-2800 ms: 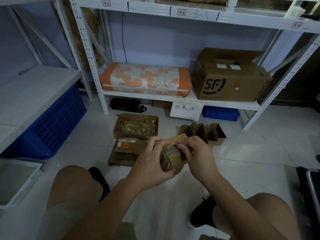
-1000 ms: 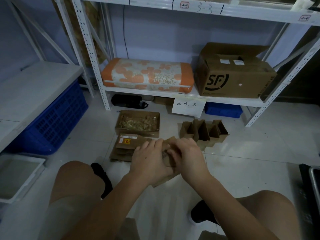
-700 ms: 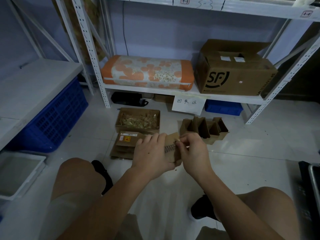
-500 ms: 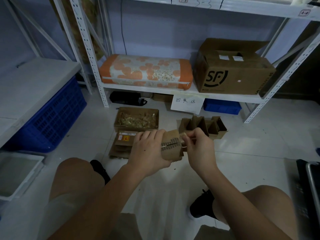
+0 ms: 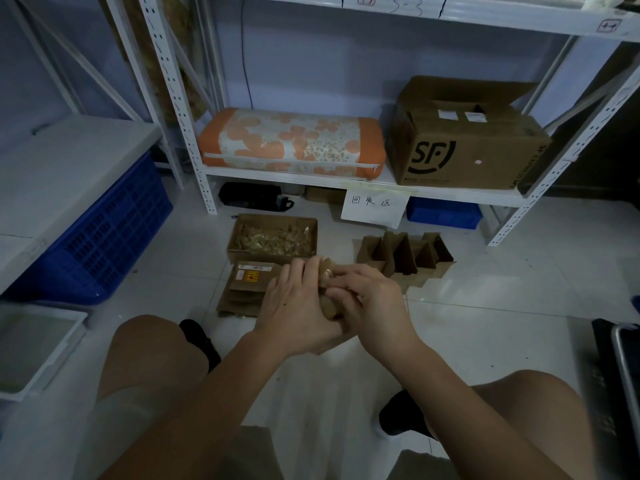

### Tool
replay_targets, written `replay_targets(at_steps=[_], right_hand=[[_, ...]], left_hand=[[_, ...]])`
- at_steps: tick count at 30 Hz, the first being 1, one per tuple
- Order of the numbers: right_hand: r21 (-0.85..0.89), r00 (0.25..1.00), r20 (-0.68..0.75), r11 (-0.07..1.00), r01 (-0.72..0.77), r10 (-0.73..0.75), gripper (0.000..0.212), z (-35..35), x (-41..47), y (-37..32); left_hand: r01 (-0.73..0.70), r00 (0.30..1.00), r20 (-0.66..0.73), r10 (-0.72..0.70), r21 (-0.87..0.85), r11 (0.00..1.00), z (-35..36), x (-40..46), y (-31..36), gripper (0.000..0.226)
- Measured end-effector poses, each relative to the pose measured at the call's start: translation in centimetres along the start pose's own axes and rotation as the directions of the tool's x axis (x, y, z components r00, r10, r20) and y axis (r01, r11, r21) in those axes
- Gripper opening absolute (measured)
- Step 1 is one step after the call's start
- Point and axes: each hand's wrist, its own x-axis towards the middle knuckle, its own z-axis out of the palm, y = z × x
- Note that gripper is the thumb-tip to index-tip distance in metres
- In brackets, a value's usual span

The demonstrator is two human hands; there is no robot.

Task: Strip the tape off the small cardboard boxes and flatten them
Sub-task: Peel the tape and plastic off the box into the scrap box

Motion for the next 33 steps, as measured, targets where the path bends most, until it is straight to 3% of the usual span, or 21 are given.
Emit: replay_targets(at_steps=[5,9,17,23,26,30,33], right_hand=[[0.099,0.941,-0.026,0.938,-0.333,0.337,0.02,-0.2,0.4,-0.4],[-0.007,0.96,0.008,0.96,-0.281,0.281,0.007,-0.2,0.5,-0.6],[0.112,0.925,-0.116,0.931,-0.349,0.361,0.014,0.1,0.5,0.1],[-0.105,0.99,-0.095,0.988,-0.11,0.1,0.012,0.4,0.4,0.9],[-0.108,0.998,-0.021,0.993,-0.055,0.053,0.009,0.0,0.5,1.1],[-0.004,0.961,0.175,0.976,-0.217,0.215,0.014,-0.8,0.9,0.8],[0.149,0.91,0.172,0.904,-0.402,0.376,0.002,-0.6,1.1,1.1]], left_hand=[[-0.013,0.996,-0.085,0.022,0.096,0.995,-0.3,-0.1,0.2,0.11],[-0.018,0.991,-0.127,0.039,0.165,0.986,-0.5,0.2,0.0,0.103],[-0.016,0.998,-0.065,0.02,0.051,0.999,-1.2,0.4,-0.2,0.09],[-0.012,1.0,-0.006,0.011,-0.053,0.999,-1.5,0.5,0.0,0.077],[0.005,1.0,0.013,-0.004,-0.051,0.999,-1.4,0.5,-0.4,0.08],[0.027,1.0,0.007,-0.026,-0.024,0.999,-1.2,0.5,-0.9,0.083],[-0.024,0.999,0.031,0.024,-0.006,1.0,-1.3,0.5,-1.2,0.091]])
